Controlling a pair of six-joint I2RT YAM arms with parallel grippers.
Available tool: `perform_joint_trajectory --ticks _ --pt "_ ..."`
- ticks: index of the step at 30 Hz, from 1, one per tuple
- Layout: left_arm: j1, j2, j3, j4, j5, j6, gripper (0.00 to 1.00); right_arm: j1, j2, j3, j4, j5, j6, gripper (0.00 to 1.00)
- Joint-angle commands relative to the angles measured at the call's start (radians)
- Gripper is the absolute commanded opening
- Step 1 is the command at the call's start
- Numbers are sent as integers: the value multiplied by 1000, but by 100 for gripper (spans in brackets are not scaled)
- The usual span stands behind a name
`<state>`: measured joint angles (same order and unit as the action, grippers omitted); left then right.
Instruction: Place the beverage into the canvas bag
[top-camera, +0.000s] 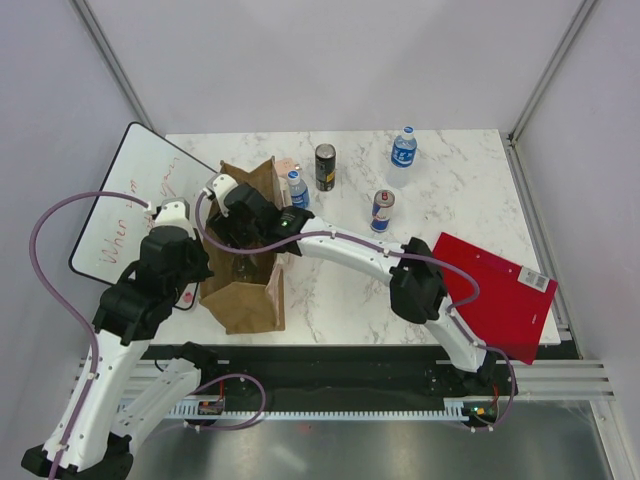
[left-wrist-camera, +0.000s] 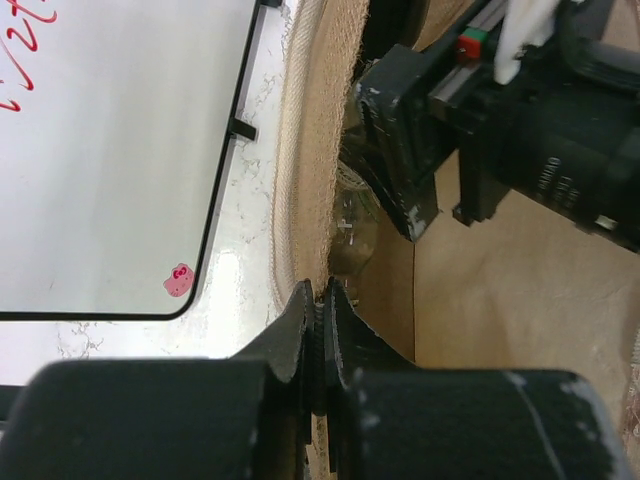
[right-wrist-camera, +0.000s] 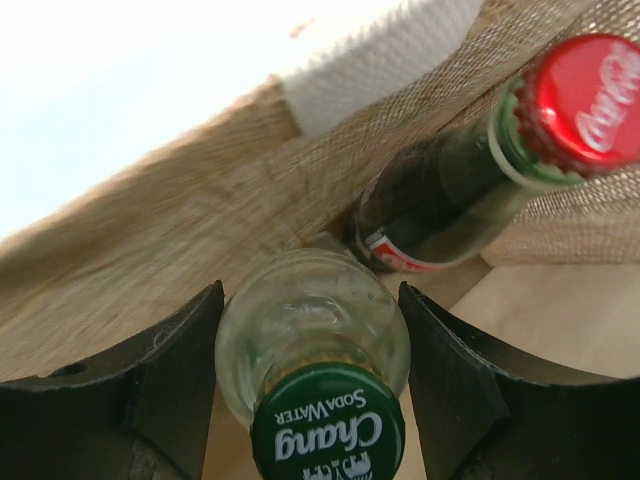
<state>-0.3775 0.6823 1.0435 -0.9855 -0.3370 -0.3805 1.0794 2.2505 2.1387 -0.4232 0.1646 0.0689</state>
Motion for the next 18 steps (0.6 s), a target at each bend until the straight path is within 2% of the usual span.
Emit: perform_joint_trajectory --ticks 1,11,14,18 --pt "-1 -23 15 36 7 2 2 -4 -8 -6 234 55 -40 0" --pt "-1 -26 7 34 13 2 2 -36 21 -56 305 64 -34 0" --pt "-3 -26 7 34 12 2 2 -33 -6 -75 304 12 -18 0" --pt "-1 -23 6 36 16 0 2 -26 -60 -143 397 -20 -27 0"
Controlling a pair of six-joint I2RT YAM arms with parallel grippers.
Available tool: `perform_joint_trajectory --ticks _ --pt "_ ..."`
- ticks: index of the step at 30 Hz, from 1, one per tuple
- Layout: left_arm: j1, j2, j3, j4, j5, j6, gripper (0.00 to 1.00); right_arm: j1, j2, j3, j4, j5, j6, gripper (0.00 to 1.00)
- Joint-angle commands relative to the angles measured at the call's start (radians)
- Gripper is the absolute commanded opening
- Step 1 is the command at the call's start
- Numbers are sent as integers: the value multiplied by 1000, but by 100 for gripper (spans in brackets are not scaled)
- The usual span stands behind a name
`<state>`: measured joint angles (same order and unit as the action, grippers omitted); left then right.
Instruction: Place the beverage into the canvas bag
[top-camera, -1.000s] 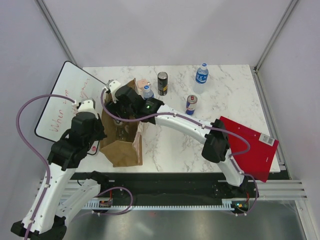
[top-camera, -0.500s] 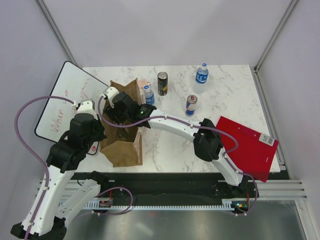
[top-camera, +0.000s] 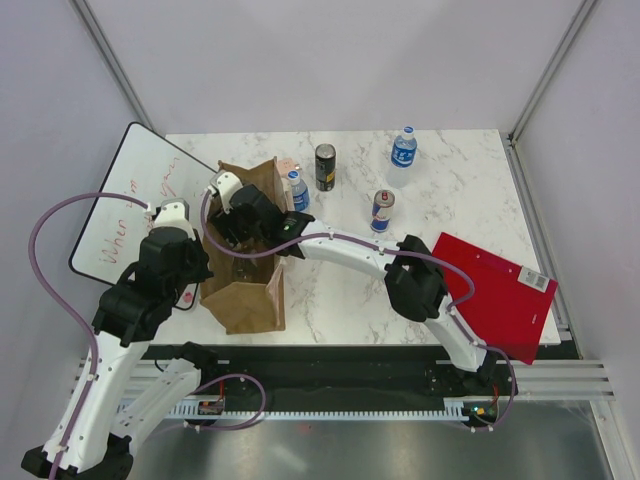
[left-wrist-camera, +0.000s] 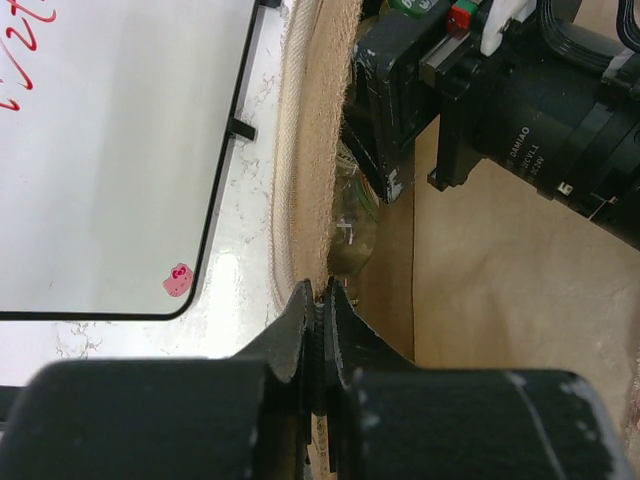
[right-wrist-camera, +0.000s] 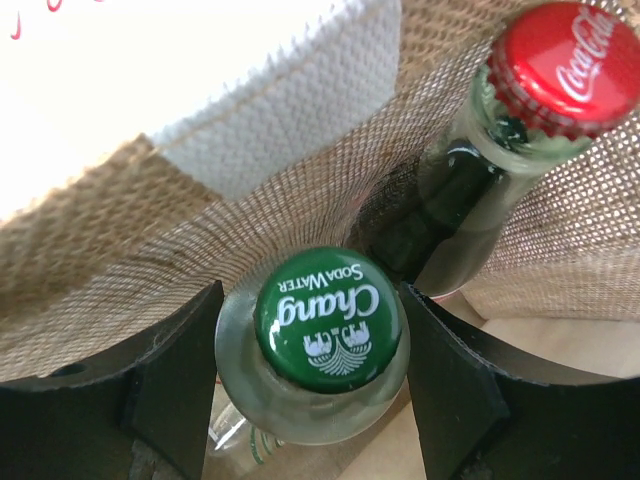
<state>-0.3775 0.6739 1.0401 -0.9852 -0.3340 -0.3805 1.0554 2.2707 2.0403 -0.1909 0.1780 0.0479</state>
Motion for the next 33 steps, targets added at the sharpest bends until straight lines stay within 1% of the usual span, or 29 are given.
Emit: perform_joint_trajectory --ticks 1,7,10,11,14,15,21,28,31,33 --pt "-1 -14 8 34 15 0 2 -2 -92 -60 179 -20 -13 0" --pt "-1 -25 9 31 15 -1 2 -3 -106 -71 246 -8 -39 0" --pt "-1 -20 12 33 15 0 2 -3 -97 -43 196 -12 -39 0" --pt "-1 -19 12 33 13 0 2 -3 -100 -42 153 -11 -39 0" --pt "-1 -17 11 31 12 0 2 -2 -134 -100 146 27 -39 0" --pt "-1 -17 12 31 12 2 2 -2 -154 -127 146 69 -52 0" --pt "-1 -17 8 30 -5 3 2 -14 -201 -178 140 129 -92 0" --pt "-1 -16 9 31 -2 -3 2 -20 -181 -192 130 71 -48 0" --pt "-1 -13 5 30 4 -5 2 -20 -181 -210 148 11 -5 0" --pt "-1 -8 6 31 6 -6 2 -15 -174 -201 143 23 1 0"
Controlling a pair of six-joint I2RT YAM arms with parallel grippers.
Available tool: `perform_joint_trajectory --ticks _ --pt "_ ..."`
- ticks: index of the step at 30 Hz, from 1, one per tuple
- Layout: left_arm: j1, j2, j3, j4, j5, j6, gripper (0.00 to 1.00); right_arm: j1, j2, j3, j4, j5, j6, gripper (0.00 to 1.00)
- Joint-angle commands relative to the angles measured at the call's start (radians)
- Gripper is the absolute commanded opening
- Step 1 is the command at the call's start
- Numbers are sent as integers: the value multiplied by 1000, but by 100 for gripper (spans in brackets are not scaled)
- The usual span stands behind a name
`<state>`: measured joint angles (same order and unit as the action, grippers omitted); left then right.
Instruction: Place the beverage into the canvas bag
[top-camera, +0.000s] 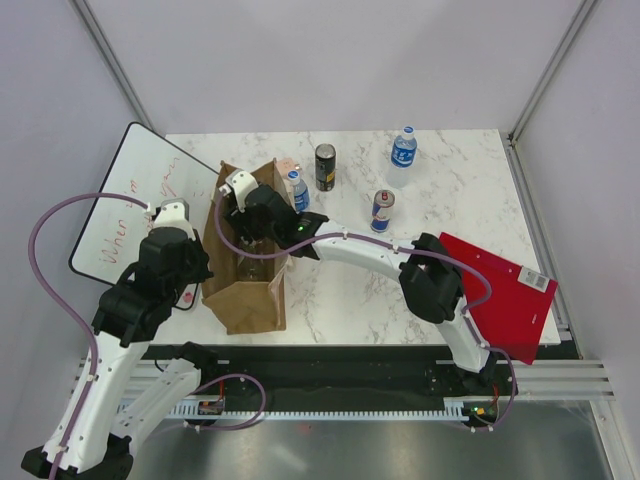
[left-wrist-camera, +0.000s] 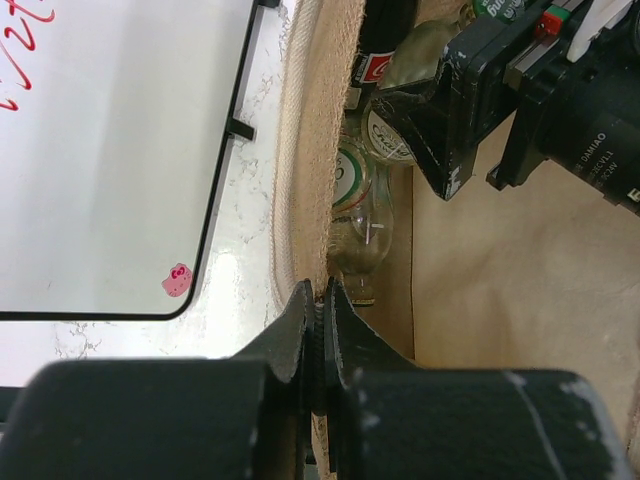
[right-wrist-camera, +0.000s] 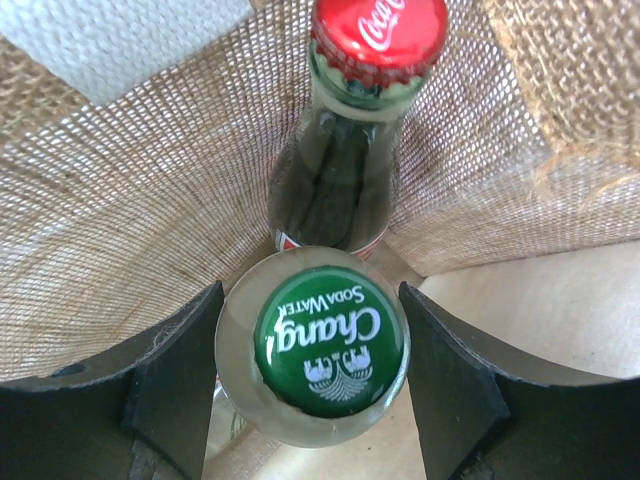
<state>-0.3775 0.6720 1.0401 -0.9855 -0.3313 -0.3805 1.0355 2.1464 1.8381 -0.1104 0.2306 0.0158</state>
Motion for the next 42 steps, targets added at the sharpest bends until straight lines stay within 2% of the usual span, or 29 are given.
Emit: perform_joint_trajectory --ticks 1,5,8,18,22,25,28,29,31,35,38,42 --pt "-3 -5 6 31 3 -8 2 5 -49 1 60 -5 27 0" --pt "-1 -12 5 31 8 -9 2 1 -56 -40 132 110 -52 0" --pt "-1 -18 3 30 3 -5 2 -11 -45 -11 120 180 -74 0" --pt "-1 -14 0 27 3 -3 2 -20 -57 9 112 185 -91 0" --pt "-1 -8 9 28 3 -3 2 -29 -33 3 112 153 -35 1" --pt "-1 -5 12 30 8 -5 2 -35 -23 -3 112 131 10 8" --pt "-1 -11 11 28 18 -8 2 -38 -22 -20 112 125 35 18" --pt "-1 -11 11 30 20 -6 2 -37 -22 -31 112 127 44 25" --pt "-1 -11 12 27 18 -3 2 -38 -14 -36 112 131 49 29" --pt "-1 -9 20 27 28 -3 2 -38 -11 -43 112 141 59 51" --pt "-1 -5 28 27 31 -3 2 -40 -20 -45 87 165 62 62" --pt "-1 -3 31 27 32 -3 2 -40 -36 -40 78 159 59 71"
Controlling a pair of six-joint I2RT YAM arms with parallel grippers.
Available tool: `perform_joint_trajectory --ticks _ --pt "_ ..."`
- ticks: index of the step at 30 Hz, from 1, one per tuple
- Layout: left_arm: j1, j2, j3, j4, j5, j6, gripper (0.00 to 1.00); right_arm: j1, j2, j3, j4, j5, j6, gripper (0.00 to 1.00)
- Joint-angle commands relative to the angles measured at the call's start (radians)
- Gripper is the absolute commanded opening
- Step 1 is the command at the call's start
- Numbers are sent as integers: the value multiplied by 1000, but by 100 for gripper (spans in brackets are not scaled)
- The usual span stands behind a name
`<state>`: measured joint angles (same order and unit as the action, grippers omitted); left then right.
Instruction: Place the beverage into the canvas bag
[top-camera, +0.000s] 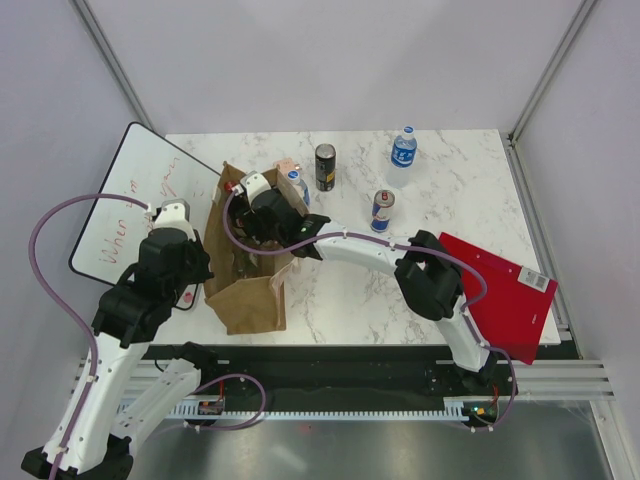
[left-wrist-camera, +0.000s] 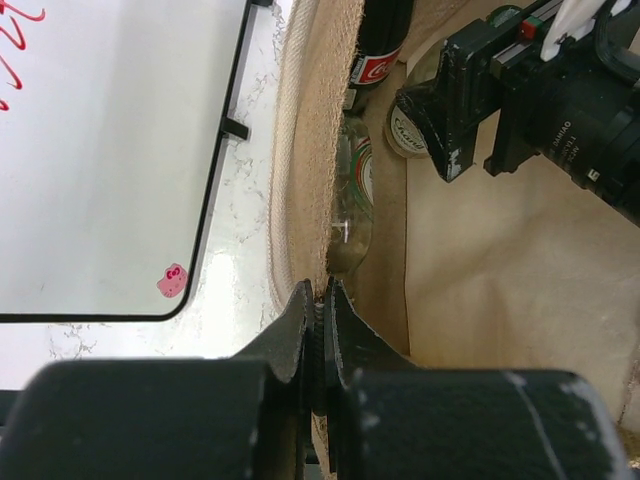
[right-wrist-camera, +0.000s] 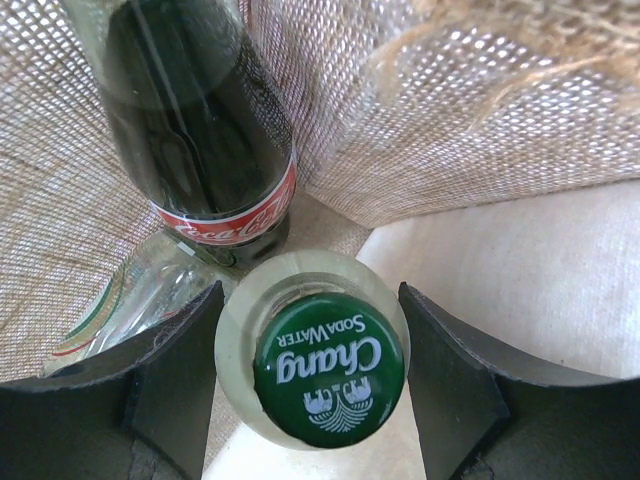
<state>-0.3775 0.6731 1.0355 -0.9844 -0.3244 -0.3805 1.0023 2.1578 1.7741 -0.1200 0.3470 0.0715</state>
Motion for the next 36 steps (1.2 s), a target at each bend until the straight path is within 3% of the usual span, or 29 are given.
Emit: perform_joint_trajectory --ticks 1,10,23,30,36 --pt "-1 -4 37 26 27 -3 2 -7 -52 33 83 38 4 74" --pt "-1 -6 28 27 50 -18 2 -5 -108 67 10 14 8 87" --pt "-1 -7 40 27 56 -11 6 -5 -234 156 -179 -14 54 84" --pt "-1 -17 47 26 67 -3 29 -34 -383 137 -300 -14 120 84" --pt "-1 -29 61 24 77 -3 55 -183 -490 38 -434 3 185 84"
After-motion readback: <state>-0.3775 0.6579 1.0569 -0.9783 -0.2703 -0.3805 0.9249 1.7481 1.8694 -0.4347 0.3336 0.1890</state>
